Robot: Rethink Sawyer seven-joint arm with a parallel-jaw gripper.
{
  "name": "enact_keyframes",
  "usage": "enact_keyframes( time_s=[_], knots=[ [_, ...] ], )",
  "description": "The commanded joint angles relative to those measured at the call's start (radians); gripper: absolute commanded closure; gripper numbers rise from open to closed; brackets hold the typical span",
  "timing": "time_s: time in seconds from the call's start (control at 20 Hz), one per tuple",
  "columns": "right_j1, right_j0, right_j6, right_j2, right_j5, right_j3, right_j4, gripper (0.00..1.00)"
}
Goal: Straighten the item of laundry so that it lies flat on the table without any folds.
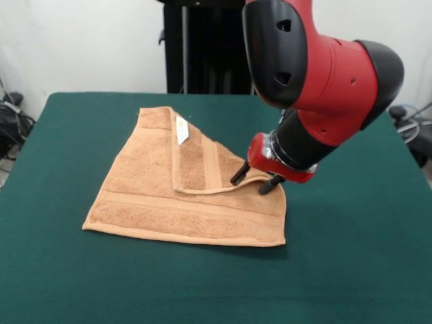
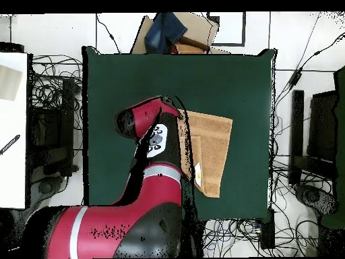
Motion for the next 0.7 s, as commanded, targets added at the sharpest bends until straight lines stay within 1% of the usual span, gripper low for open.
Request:
enact_keyframes(
  time_s=[0.05, 0.45, 0.7],
  knots=[
    [0.050, 0.010, -0.105, 0.063, 0.063, 0.000, -0.051, 0.00],
    [0.062, 0.018, -0.133, 0.060, 0.115, -0.022, -0.056, 0.00],
    [0.040, 0.030, -0.132, 0.037, 0.156, -0.019, -0.063, 0.00]
  ],
)
